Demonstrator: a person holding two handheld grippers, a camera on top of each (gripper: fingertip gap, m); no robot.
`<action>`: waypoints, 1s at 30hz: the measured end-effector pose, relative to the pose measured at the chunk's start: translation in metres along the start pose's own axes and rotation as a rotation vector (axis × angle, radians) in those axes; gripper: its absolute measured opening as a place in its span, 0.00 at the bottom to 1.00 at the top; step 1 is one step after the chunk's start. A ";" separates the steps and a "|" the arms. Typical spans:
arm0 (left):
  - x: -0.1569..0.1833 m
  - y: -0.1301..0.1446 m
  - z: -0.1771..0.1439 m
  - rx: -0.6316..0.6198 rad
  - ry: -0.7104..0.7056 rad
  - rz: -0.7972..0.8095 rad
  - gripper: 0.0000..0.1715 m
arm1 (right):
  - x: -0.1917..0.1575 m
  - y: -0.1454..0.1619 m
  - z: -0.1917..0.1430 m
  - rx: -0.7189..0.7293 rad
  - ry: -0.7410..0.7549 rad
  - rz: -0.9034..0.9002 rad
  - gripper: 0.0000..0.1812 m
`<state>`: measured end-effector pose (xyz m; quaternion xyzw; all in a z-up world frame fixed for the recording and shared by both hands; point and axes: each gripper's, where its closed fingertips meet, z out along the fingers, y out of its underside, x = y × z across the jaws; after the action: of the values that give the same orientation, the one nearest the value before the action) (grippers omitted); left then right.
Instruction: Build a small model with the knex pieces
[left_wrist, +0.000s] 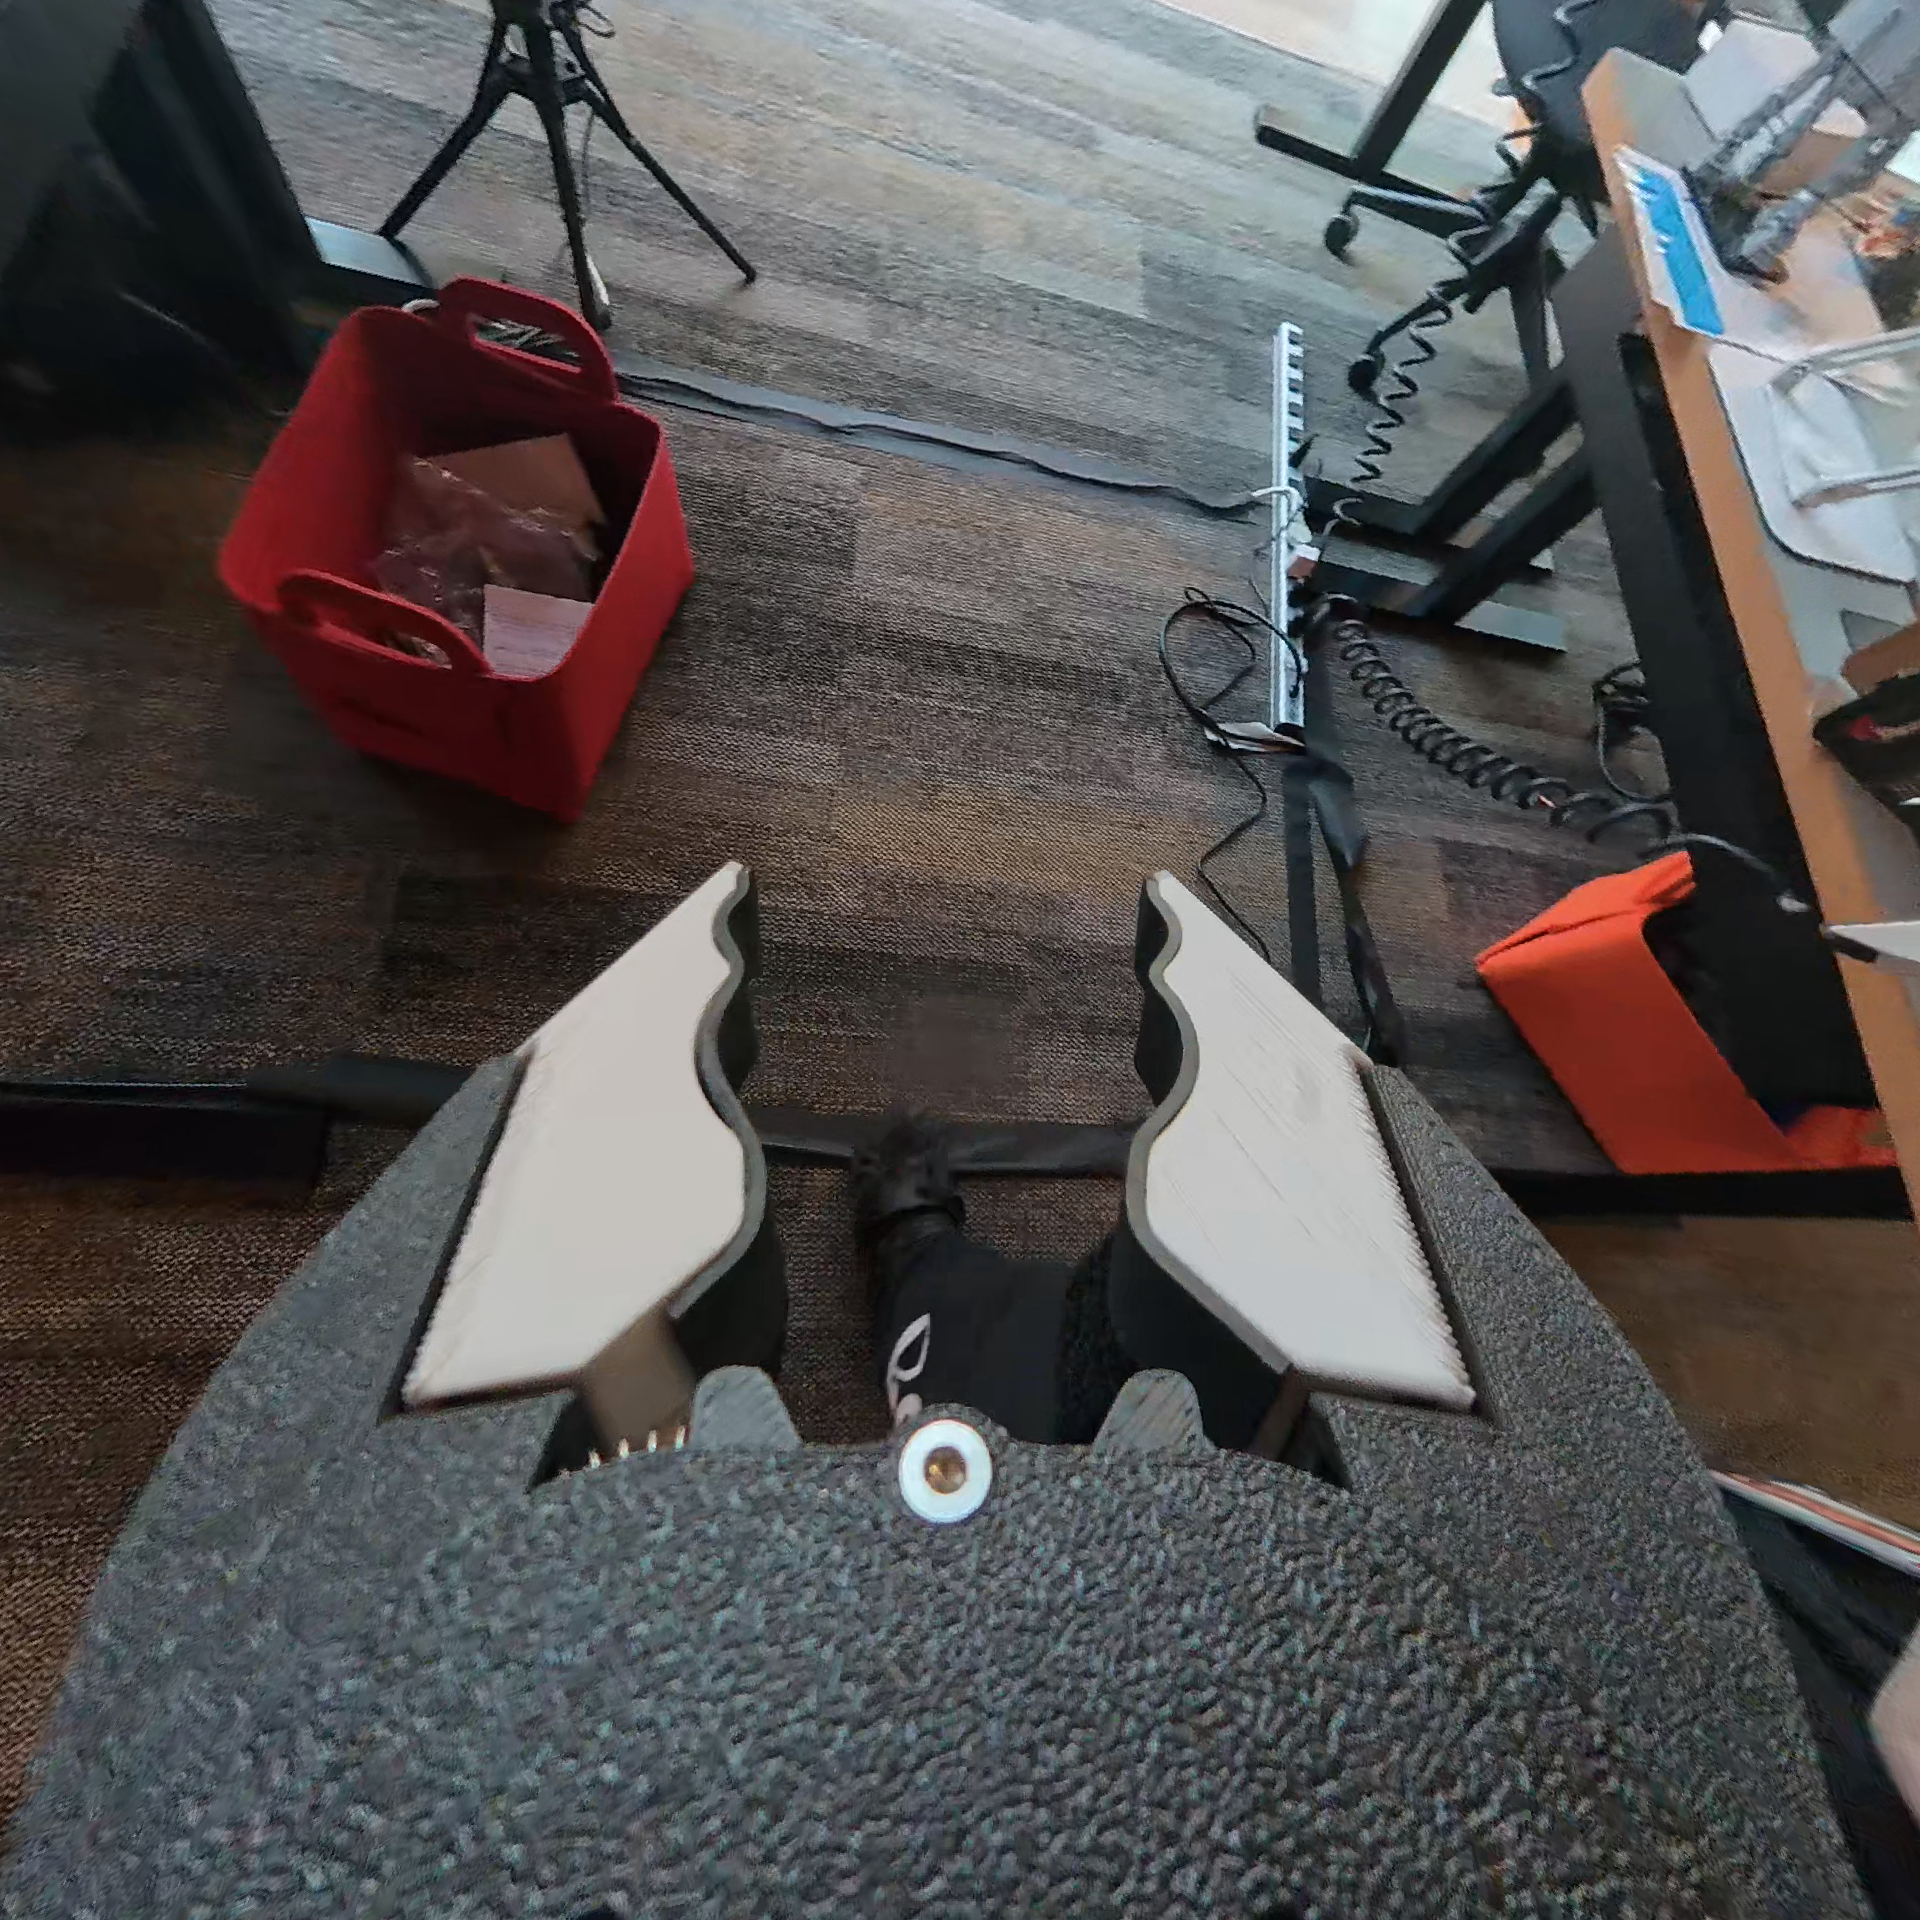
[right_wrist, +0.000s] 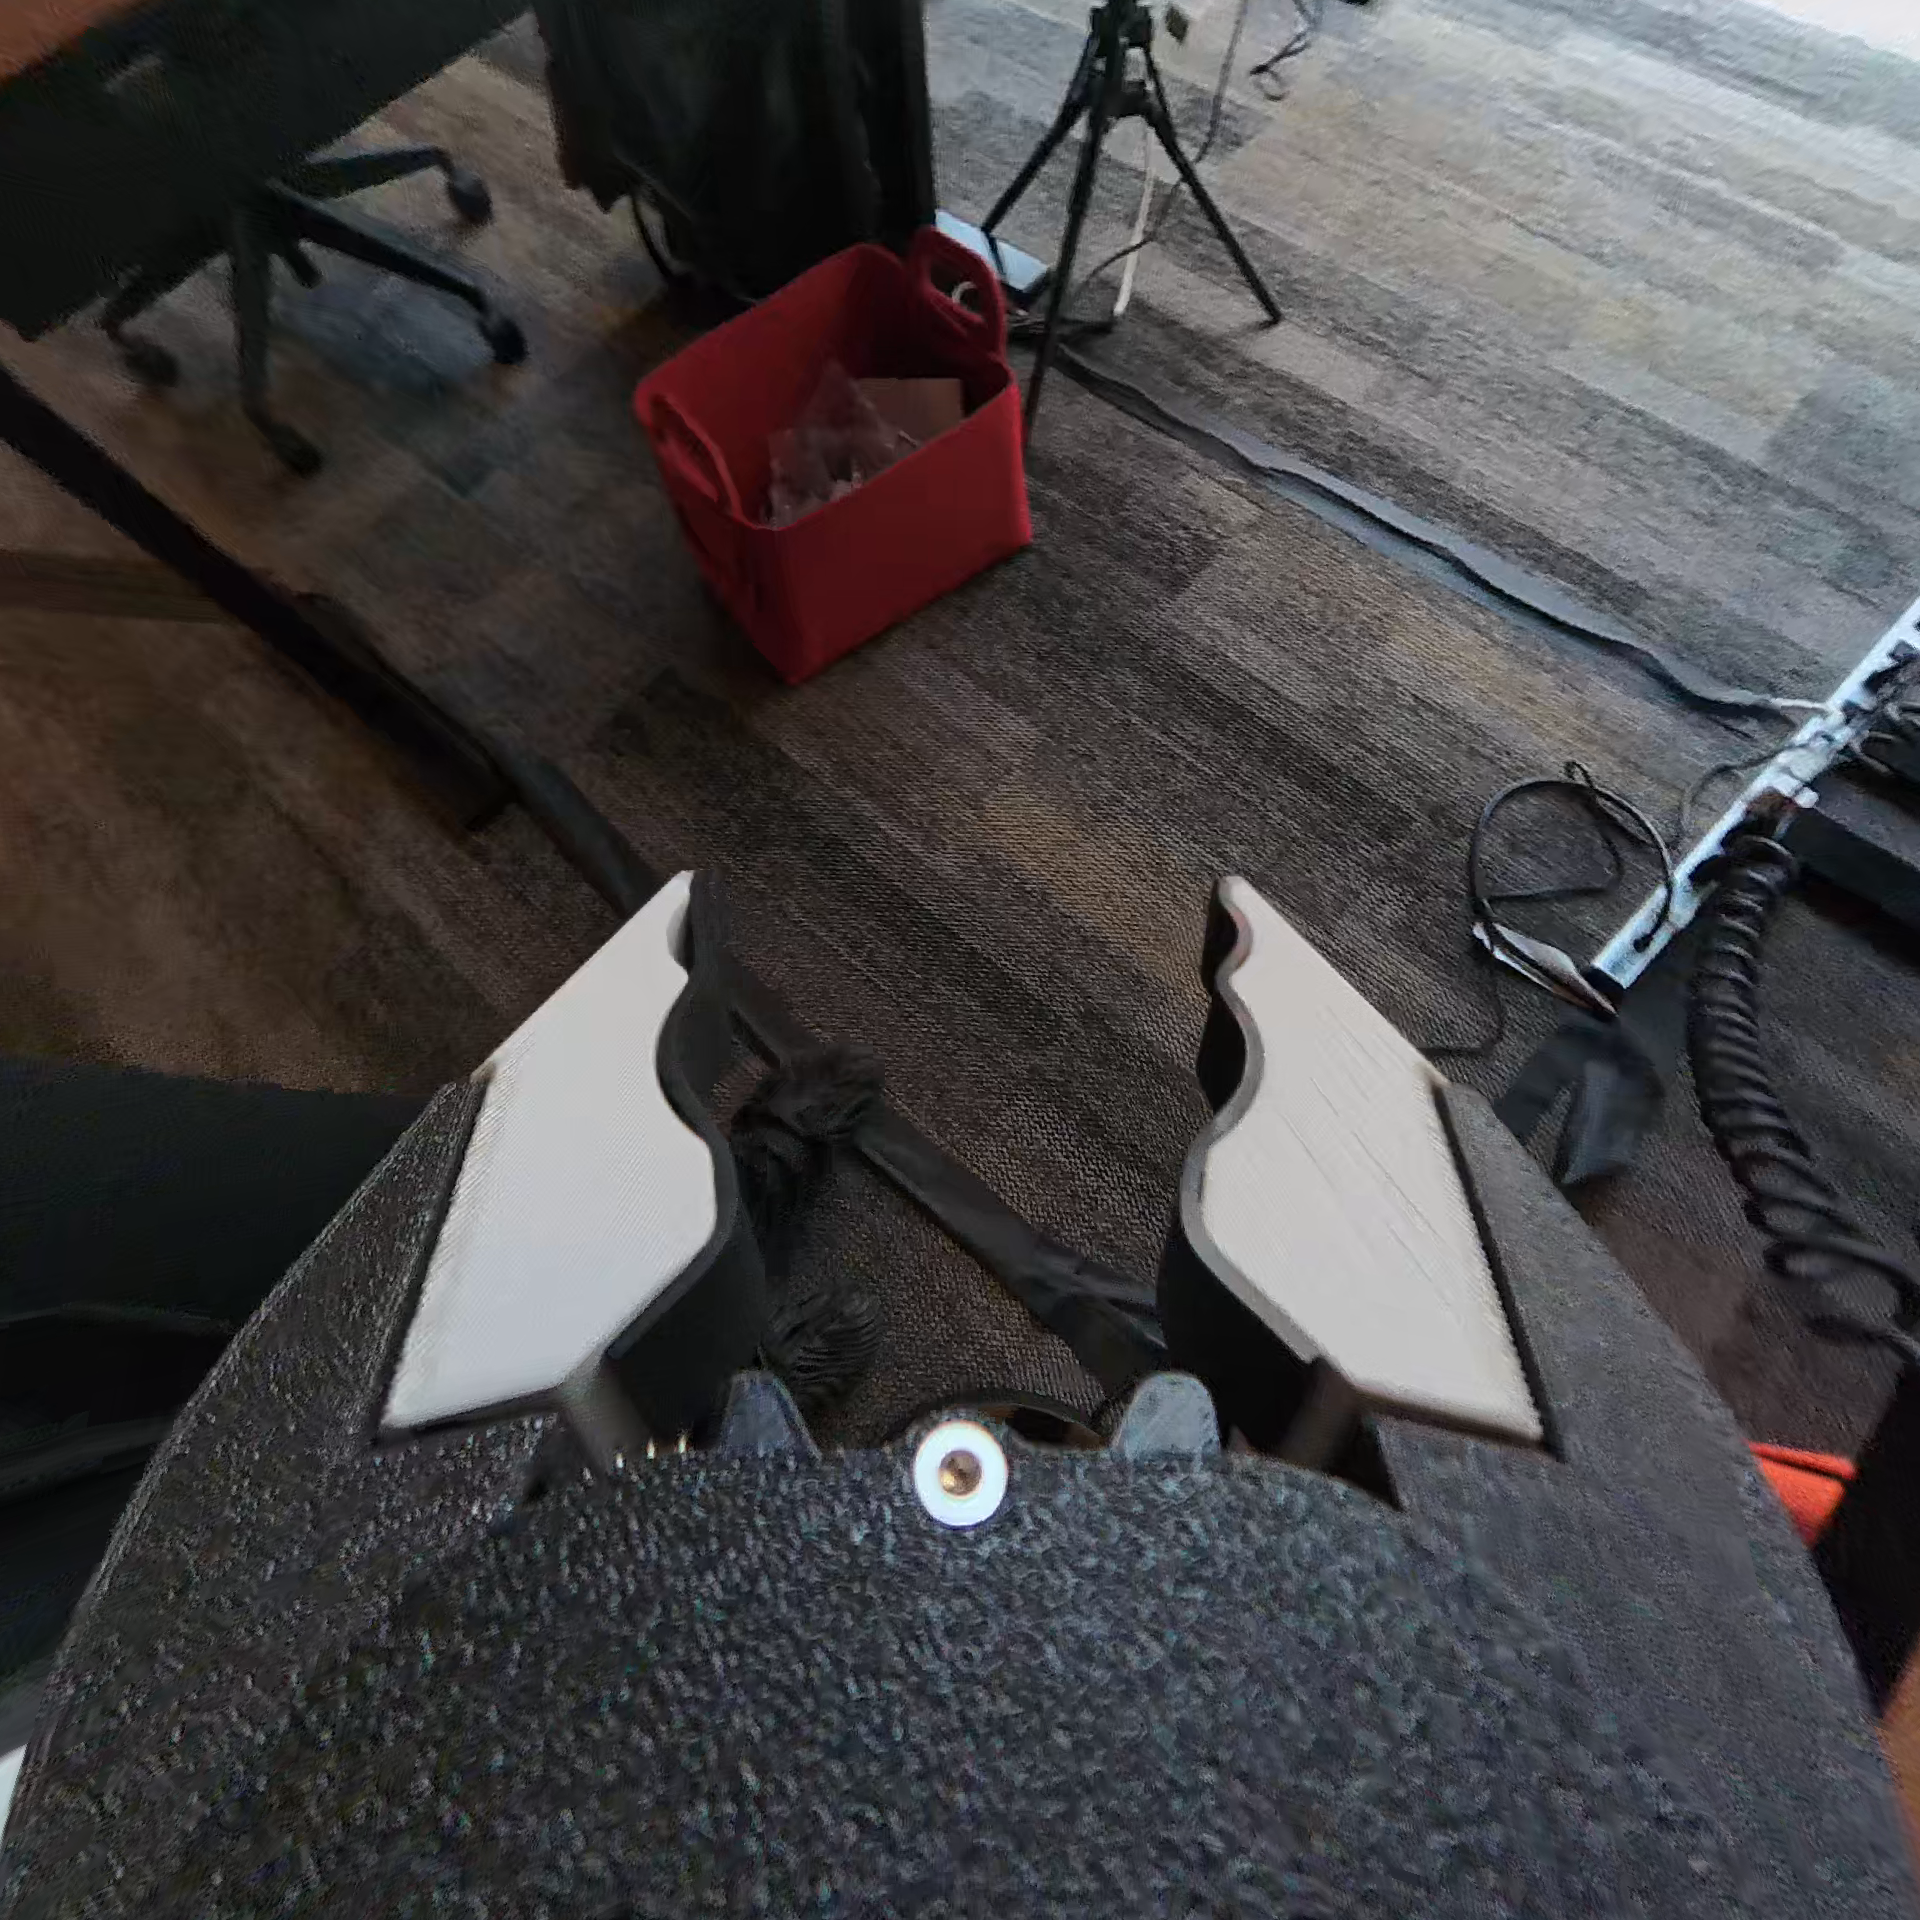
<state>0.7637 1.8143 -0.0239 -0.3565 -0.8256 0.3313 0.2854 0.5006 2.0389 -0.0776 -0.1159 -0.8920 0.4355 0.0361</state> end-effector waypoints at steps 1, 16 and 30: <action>-0.003 -0.003 0.004 0.009 -0.011 -0.013 0.42 | -0.006 -0.009 0.008 0.001 -0.030 -0.018 0.51; -0.104 -0.060 0.200 0.019 -0.133 -0.242 0.36 | 0.050 -0.100 0.151 -0.154 -0.219 -0.139 0.41; -0.390 -0.001 0.550 0.010 -0.492 -0.666 0.36 | 0.099 -0.190 0.739 -0.344 -0.513 -0.427 0.52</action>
<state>0.6015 1.3210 -0.4548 0.0216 -0.9378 0.3003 0.1730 0.2493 1.3821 -0.3890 0.1810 -0.9362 0.2770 -0.1186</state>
